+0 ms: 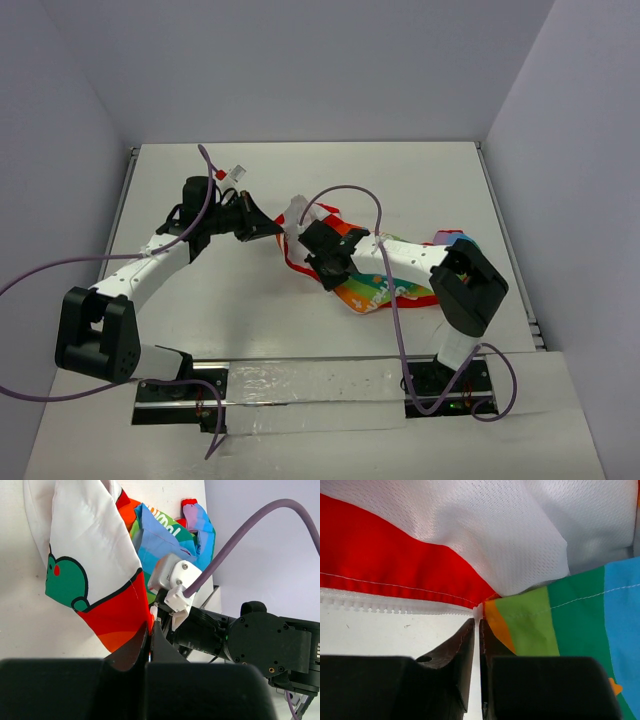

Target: Zip up the jacket

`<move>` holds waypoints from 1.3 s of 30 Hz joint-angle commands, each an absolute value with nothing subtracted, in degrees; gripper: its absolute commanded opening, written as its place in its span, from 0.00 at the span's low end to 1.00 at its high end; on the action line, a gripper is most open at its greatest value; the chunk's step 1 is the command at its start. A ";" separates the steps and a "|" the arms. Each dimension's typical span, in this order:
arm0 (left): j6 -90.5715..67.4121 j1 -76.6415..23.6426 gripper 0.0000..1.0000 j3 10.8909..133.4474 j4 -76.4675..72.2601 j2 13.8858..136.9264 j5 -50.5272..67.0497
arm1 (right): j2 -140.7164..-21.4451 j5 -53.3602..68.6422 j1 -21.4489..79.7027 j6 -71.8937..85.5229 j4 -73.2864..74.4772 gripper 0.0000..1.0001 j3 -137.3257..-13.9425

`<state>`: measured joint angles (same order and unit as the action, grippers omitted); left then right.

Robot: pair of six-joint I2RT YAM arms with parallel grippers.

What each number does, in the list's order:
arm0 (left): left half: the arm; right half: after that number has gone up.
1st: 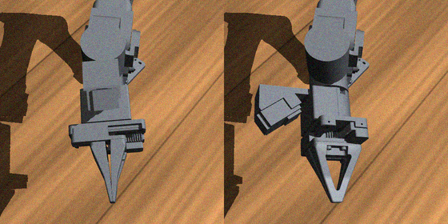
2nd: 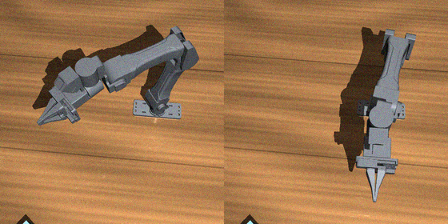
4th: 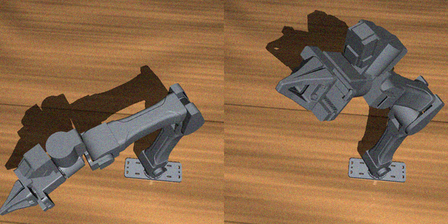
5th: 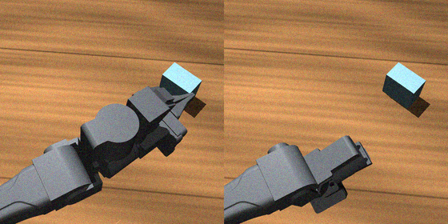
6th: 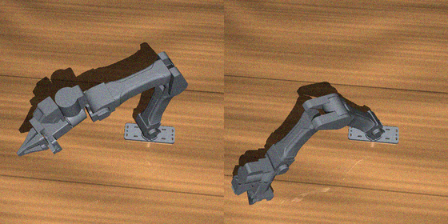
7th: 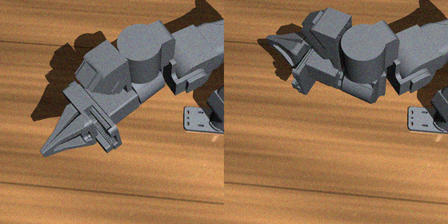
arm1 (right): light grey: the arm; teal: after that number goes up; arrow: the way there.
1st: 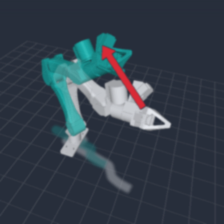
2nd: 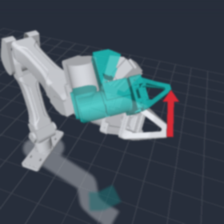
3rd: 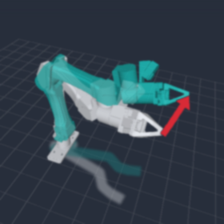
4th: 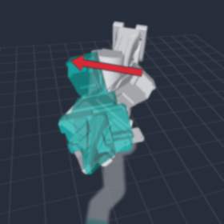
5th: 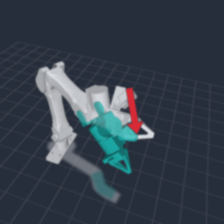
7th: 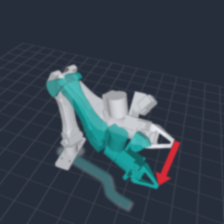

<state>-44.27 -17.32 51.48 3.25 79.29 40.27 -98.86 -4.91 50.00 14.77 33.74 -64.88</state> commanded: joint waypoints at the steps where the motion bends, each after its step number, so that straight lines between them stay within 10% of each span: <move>1: -43.51 -17.40 0.00 53.46 2.02 78.18 40.08 | -95.83 -5.78 49.92 15.29 32.52 0.10 -65.20; 24: -43.68 -17.49 0.00 53.44 1.58 77.87 40.47 | -97.57 -8.66 49.04 14.72 33.39 0.53 -65.57; 39: -43.42 -17.49 0.00 52.82 1.93 77.61 40.43 | -93.94 -9.66 48.87 16.35 31.29 0.00 -64.00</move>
<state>-44.29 -17.32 51.48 3.25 79.29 40.29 -99.67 -8.40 49.19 15.64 32.90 -64.35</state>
